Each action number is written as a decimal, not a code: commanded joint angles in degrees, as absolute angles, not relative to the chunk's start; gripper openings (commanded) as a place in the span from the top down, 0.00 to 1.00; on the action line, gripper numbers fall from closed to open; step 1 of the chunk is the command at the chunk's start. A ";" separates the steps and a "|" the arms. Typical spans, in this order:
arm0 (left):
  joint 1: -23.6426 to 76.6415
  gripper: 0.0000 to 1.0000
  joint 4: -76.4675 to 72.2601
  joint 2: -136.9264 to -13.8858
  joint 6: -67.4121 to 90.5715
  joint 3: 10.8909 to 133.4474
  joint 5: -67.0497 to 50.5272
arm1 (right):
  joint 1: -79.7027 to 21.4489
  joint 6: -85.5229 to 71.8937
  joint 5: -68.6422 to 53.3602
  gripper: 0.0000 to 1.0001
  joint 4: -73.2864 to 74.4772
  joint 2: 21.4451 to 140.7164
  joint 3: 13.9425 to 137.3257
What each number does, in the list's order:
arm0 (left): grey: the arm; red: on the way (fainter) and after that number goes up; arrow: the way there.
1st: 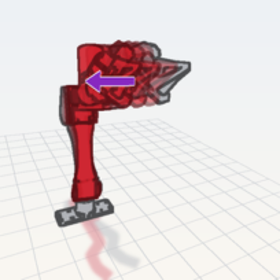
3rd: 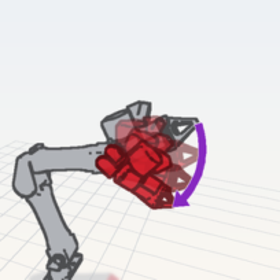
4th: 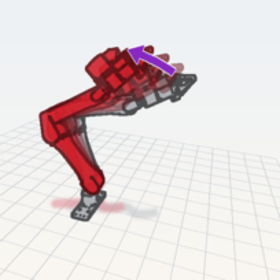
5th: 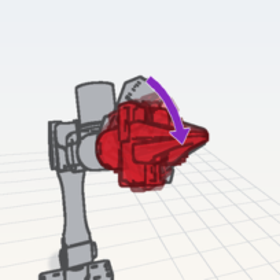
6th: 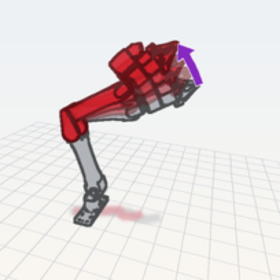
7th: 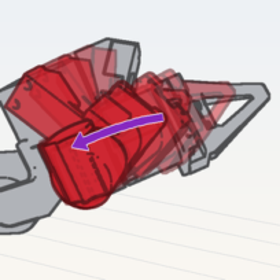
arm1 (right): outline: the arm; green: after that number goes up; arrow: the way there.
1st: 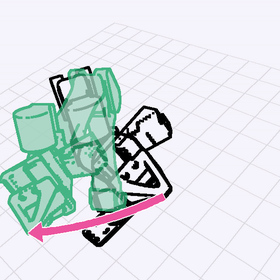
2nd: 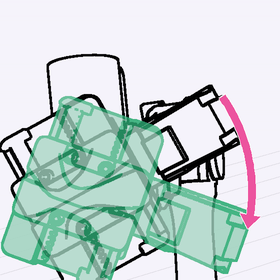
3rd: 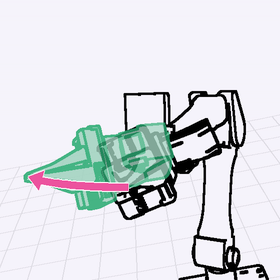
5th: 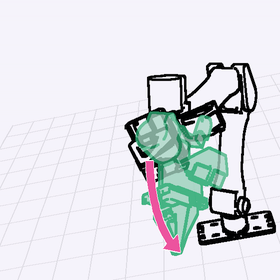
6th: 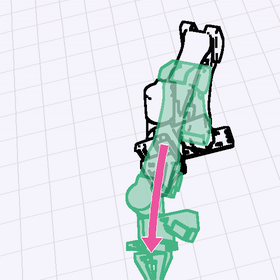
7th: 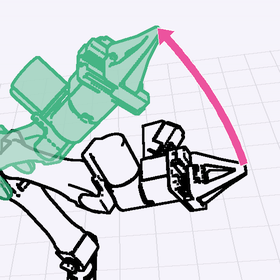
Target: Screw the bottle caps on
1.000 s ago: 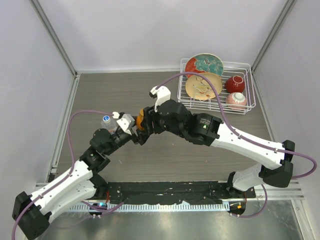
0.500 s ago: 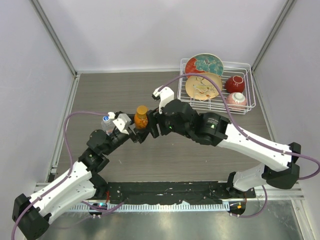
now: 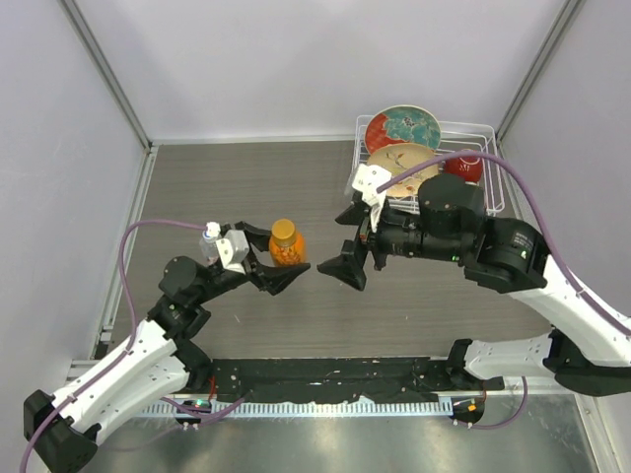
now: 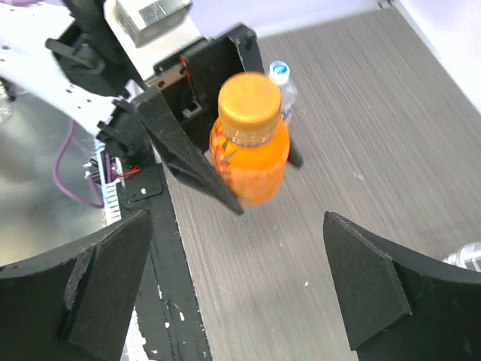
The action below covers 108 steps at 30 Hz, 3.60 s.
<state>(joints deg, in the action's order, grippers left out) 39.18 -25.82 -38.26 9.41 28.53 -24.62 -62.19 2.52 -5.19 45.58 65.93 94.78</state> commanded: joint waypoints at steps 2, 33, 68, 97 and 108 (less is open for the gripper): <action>39.20 1.00 -27.33 -38.32 13.18 33.48 -40.41 | -53.28 11.86 -32.97 0.00 43.16 68.11 101.76; 43.42 1.00 -29.09 -43.95 19.51 39.02 -46.32 | -46.76 2.64 -66.62 0.23 20.48 78.14 98.35; 43.33 1.00 -29.18 -43.51 19.34 38.94 -42.89 | -46.67 -8.53 -69.96 0.37 5.54 77.78 90.53; 42.63 1.00 -29.00 -42.54 19.95 38.23 -39.99 | -46.58 -10.72 -69.26 0.48 3.25 78.05 89.30; 42.19 1.00 -29.00 -42.63 19.34 38.32 -37.19 | -46.58 -11.34 -68.82 0.62 3.43 78.22 88.51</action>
